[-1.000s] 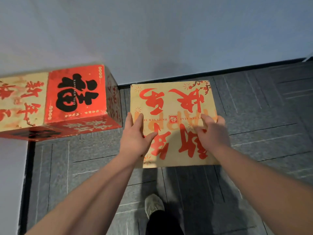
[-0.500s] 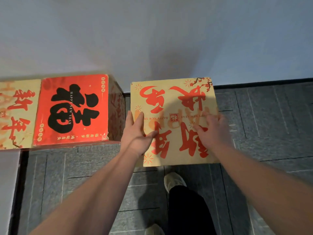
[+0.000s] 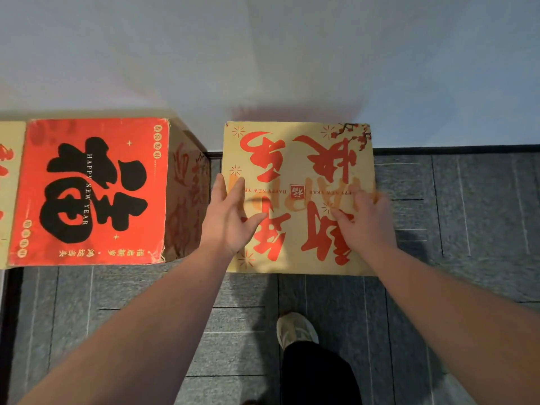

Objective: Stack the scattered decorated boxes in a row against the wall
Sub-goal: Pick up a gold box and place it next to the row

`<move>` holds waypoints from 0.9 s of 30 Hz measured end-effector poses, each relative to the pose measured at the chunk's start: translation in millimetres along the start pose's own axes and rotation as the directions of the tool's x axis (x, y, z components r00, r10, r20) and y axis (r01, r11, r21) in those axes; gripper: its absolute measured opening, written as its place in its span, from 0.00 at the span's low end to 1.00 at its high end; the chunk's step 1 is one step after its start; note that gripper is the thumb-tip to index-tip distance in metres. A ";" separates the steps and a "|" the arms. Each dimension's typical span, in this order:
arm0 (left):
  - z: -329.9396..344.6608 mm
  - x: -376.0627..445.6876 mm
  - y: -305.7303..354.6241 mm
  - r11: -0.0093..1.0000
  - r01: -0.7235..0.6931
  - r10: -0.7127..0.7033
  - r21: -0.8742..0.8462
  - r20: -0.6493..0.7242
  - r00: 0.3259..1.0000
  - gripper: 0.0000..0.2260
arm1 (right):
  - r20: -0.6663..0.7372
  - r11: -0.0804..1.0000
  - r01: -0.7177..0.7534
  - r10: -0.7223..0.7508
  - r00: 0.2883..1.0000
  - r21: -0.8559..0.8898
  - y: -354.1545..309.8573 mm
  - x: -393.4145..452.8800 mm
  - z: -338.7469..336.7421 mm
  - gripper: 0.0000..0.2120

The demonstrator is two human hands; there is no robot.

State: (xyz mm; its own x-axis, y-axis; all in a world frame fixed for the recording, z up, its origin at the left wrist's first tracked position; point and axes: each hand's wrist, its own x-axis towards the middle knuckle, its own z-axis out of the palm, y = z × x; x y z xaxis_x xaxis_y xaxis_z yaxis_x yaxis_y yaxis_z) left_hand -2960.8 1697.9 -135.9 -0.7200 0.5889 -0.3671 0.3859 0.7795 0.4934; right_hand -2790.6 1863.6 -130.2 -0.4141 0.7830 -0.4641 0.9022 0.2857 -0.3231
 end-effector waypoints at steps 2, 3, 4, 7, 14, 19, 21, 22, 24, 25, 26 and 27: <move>5.2 6.7 -0.6 1.000 -0.013 0.013 0.003 -0.011 1.000 0.39 | 0.007 1.000 -0.005 0.005 1.000 -0.001 1.3 6.4 1.9 0.30; 7.7 9.2 -1.2 1.000 -0.022 0.022 0.005 -0.015 1.000 0.39 | 0.011 1.000 -0.005 0.005 1.000 -0.002 1.7 9.3 2.4 0.30; 9.9 11.7 -1.8 1.000 -0.029 0.029 0.007 -0.018 0.999 0.38 | 0.014 1.000 -0.002 0.002 1.000 -0.001 1.8 12.4 2.3 0.29; 15.0 15.8 -4.0 0.999 -0.030 0.030 0.019 -0.019 0.999 0.38 | 0.017 1.000 0.016 -0.016 1.000 -0.005 0.7 18.4 1.1 0.29; 10.4 20.4 -9.1 1.000 -0.002 0.002 0.023 -0.005 1.000 0.38 | 0.018 1.000 0.009 -0.009 1.000 -0.003 -7.8 19.1 8.6 0.30; 1.2 23.5 -12.6 0.999 0.004 -0.005 0.044 0.025 1.000 0.37 | 0.001 1.000 0.009 -0.009 1.000 0.017 -13.5 17.9 10.9 0.30; -0.4 22.7 -15.3 0.999 0.016 -0.017 0.036 0.031 0.999 0.36 | 0.012 1.000 0.008 -0.008 1.000 0.021 -14.7 15.9 12.2 0.30; -1.2 22.2 -17.5 0.999 0.028 -0.029 0.024 0.028 0.999 0.36 | 0.021 1.000 0.012 -0.013 1.000 0.021 -16.3 15.0 13.1 0.30; -3.5 20.1 -23.4 0.999 0.051 -0.051 -0.001 0.012 0.999 0.36 | 0.045 0.999 0.032 -0.033 0.998 0.016 -21.9 14.0 16.0 0.30; -5.2 18.8 -27.5 0.999 0.054 -0.054 -0.005 -0.001 0.999 0.36 | 0.059 0.999 0.040 -0.041 0.997 0.018 -26.0 13.9 17.6 0.30; -7.3 17.7 -32.2 0.998 0.055 -0.055 -0.008 -0.013 0.998 0.36 | 0.070 0.999 0.048 -0.050 0.996 0.020 -30.7 14.0 19.4 0.30; -10.0 16.7 -36.8 0.998 0.055 -0.056 -0.013 -0.019 0.998 0.36 | 0.079 0.998 0.057 -0.059 0.995 0.022 -35.4 13.9 21.2 0.30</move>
State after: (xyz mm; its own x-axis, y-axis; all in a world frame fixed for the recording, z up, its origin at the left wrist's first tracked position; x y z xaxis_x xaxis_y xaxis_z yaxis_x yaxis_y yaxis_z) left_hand -2992.7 1677.0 -152.3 -0.7512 0.5405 -0.3789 0.3383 0.8081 0.4822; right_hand -2830.8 1852.7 -142.7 -0.4747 0.7190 -0.5077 0.8742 0.3180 -0.3670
